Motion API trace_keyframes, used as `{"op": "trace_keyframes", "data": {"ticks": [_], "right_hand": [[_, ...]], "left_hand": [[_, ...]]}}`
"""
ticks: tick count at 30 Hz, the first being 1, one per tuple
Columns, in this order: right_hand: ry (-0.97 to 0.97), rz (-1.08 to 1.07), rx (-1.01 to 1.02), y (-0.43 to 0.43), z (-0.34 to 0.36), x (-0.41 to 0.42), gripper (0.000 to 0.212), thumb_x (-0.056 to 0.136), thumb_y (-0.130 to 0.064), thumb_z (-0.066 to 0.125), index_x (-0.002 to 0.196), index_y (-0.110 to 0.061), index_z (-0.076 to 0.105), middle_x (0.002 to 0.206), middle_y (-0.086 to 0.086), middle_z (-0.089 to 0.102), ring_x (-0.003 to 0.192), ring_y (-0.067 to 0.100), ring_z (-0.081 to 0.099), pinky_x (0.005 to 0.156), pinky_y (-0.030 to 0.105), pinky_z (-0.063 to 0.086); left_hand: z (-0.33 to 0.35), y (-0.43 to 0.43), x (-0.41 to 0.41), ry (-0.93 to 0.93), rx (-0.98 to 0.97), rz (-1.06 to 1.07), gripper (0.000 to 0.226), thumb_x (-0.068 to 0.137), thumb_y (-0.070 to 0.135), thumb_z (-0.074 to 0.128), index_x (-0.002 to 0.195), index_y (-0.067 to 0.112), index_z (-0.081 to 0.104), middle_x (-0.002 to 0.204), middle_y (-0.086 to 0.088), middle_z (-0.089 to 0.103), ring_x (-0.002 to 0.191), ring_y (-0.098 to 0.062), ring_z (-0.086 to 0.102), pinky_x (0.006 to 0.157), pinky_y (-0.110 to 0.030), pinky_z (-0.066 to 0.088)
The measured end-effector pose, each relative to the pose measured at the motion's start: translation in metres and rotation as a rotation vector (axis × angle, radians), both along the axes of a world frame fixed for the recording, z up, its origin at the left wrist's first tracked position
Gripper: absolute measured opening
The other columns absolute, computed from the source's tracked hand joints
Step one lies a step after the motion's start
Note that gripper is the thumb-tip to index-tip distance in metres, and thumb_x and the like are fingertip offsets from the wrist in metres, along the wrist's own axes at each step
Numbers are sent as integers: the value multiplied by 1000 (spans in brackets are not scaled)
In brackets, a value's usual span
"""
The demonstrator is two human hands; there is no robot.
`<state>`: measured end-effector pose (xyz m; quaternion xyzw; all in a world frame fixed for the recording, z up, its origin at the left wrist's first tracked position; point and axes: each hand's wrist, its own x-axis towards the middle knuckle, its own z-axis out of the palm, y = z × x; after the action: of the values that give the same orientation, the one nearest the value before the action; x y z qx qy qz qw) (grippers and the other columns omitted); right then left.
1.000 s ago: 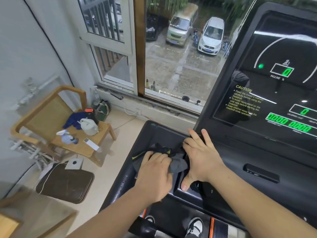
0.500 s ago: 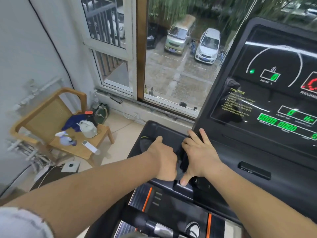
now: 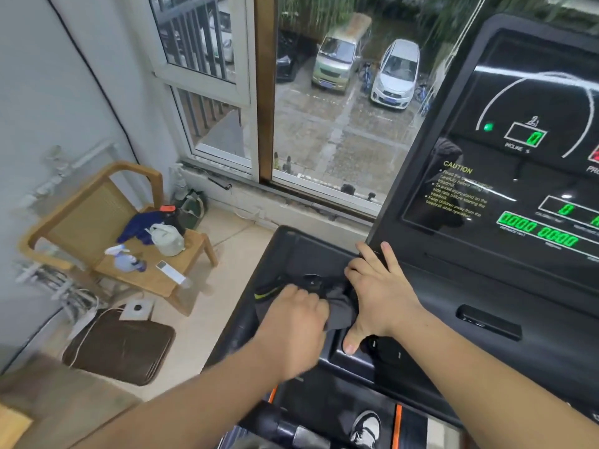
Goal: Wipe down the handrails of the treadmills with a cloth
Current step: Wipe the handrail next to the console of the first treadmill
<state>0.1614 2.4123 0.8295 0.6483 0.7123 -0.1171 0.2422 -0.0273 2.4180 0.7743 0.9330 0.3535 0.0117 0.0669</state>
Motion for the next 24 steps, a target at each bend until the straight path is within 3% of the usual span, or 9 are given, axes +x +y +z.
{"op": "trace_keyframes", "data": {"ticks": [4, 9, 12, 14, 15, 17, 21, 23, 24], "right_hand": [[-2, 3, 1, 0, -1, 0, 150, 39, -92, 73, 158, -11, 31, 158, -5, 26, 154, 20, -26, 118, 55, -28], [-6, 3, 15, -2, 0, -2, 150, 39, -91, 73, 158, -11, 32, 158, -7, 28, 154, 19, -24, 119, 55, -26], [-12, 9, 21, -5, 3, -2, 148, 39, -91, 73, 156, -9, 34, 157, -7, 30, 155, 19, -22, 121, 55, -23], [1, 10, 33, -5, 4, -2, 147, 40, -91, 73, 156, -10, 34, 156, -7, 30, 155, 19, -22, 121, 54, -23], [8, 8, 39, -4, 3, -2, 148, 40, -91, 73, 157, -10, 34, 156, -8, 30, 155, 19, -23, 120, 54, -24], [16, 10, 34, -4, 3, -2, 148, 39, -90, 74, 157, -10, 34, 157, -8, 30, 155, 19, -23, 120, 54, -25], [18, 3, 17, -3, 2, 0, 148, 39, -90, 74, 157, -10, 33, 158, -7, 28, 154, 19, -25, 119, 54, -26], [17, -1, 9, -2, 2, 0, 146, 40, -89, 75, 156, -10, 35, 159, -4, 26, 154, 19, -27, 119, 54, -26], [18, 1, 11, -3, 2, 0, 144, 41, -89, 75, 155, -10, 36, 160, -3, 26, 153, 19, -27, 119, 54, -25]], "left_hand": [[-29, -3, -4, -180, -9, 13, 31, 84, 33, 48, 106, 18, 65, 100, 1, 60, 96, -23, 56, 99, -39, 40], [0, 7, 10, -265, -167, 221, 26, 100, 45, 47, 87, 23, 51, 80, 7, 59, 79, -22, 61, 88, -38, 40], [18, 21, 16, -367, -529, 470, 36, 102, 50, 49, 87, 17, 54, 84, 2, 65, 84, -24, 65, 85, -39, 48], [35, 33, 7, -673, -858, 711, 35, 97, 48, 58, 93, 15, 69, 92, -1, 74, 90, -21, 70, 90, -44, 56], [44, 39, 1, -802, -916, 813, 32, 95, 46, 61, 94, 15, 72, 91, -1, 76, 89, -19, 71, 91, -46, 57], [67, 49, -10, -863, -776, 855, 31, 94, 47, 61, 91, 18, 70, 86, 0, 75, 85, -19, 70, 87, -46, 58], [81, 33, -13, -747, -90, 551, 24, 98, 47, 58, 96, 23, 61, 75, 6, 65, 71, -18, 60, 63, -35, 44], [50, 16, -8, -552, 65, 348, 22, 96, 43, 58, 109, 25, 62, 92, 5, 69, 86, -19, 65, 72, -35, 44], [23, 11, -5, -403, 32, 270, 32, 96, 45, 54, 120, 25, 62, 114, 3, 70, 108, -19, 64, 88, -38, 47]]}}
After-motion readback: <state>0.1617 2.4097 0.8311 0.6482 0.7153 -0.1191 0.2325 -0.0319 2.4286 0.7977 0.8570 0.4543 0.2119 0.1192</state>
